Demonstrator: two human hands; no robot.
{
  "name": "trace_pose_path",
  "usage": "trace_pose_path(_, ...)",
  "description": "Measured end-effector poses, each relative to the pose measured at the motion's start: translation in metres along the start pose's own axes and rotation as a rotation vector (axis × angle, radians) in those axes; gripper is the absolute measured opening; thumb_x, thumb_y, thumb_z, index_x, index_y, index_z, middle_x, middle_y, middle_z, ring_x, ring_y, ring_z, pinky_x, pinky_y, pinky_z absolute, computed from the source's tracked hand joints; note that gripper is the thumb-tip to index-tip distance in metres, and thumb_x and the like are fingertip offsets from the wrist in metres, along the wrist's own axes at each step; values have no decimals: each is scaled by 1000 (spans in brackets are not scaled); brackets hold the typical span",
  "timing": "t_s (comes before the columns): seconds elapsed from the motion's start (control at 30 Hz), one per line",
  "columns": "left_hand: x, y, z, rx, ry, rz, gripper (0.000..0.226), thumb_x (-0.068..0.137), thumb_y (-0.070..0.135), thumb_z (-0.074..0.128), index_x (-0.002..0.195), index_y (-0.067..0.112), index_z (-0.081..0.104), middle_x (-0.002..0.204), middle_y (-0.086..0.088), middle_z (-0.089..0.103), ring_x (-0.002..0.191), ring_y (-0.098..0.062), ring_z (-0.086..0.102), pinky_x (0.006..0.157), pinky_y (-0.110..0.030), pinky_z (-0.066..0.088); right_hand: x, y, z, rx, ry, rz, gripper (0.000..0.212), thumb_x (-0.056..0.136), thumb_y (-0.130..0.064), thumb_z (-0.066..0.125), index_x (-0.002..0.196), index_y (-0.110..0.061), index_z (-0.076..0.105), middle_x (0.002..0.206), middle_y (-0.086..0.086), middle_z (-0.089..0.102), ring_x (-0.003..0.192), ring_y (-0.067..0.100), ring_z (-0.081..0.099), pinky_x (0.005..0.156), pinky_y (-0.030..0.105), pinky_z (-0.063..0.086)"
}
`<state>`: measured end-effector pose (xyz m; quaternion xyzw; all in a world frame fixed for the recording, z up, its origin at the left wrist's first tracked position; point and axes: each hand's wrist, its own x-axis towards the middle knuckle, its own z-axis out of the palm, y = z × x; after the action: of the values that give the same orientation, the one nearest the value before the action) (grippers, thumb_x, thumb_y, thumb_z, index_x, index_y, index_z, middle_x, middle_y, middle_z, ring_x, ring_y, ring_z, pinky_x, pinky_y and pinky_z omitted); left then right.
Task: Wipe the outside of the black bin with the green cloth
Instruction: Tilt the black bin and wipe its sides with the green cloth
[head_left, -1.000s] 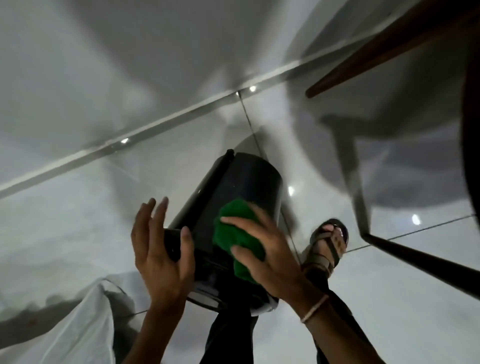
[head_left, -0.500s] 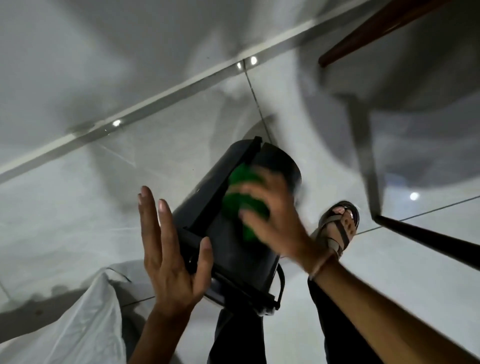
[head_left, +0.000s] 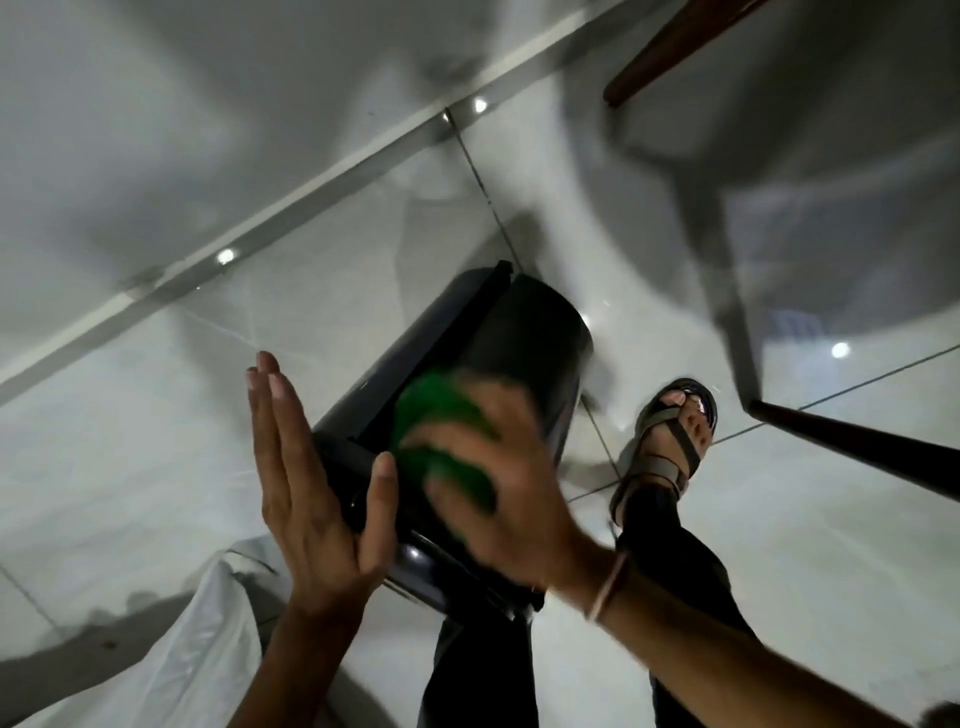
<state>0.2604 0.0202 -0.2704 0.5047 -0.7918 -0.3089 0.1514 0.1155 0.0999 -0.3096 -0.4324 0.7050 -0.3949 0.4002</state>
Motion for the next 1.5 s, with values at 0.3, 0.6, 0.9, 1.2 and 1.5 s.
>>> trace_pose_path(0.3,6,1,5,-12,64,-39,73,100,33,54,166,25,24,173,-12,32,153,-54,37,125,-63,35,78,86,-35,132,299,640,44,103,-21,65,144,-10,59,153,17,49,143,35,45,117,33,39)
trace_pose_path(0.6,-17,-11,-2,-23,217,-349,61,98,41,51,158,41,39,154,-18,53,123,-69,54,119,-55,44,29,66,-25,16,-69,40,43,102,-34,59,144,-22,59,150,14,49,143,31,49,122,40,40)
trace_pose_path(0.9,-16,4,5,-105,418,-634,60,96,43,48,153,26,49,143,-28,61,106,-47,66,98,-59,50,25,43,-17,254,-48,100,51,95,-30,64,140,-50,50,158,-2,45,147,10,46,120,31,43)
trace_pose_path(1.2,-28,20,11,-115,478,-752,56,95,38,47,149,23,54,123,-39,64,104,-54,63,97,-61,50,70,110,-21,463,296,746,46,110,-15,48,155,-25,44,153,13,55,143,31,52,120,32,42)
trace_pose_path(1.5,-38,15,7,-144,515,-748,57,94,37,45,145,17,59,135,-26,65,91,-19,62,84,-20,49,-20,67,-38,211,-228,12,57,88,-33,73,132,-56,46,153,2,50,145,14,50,116,27,46)
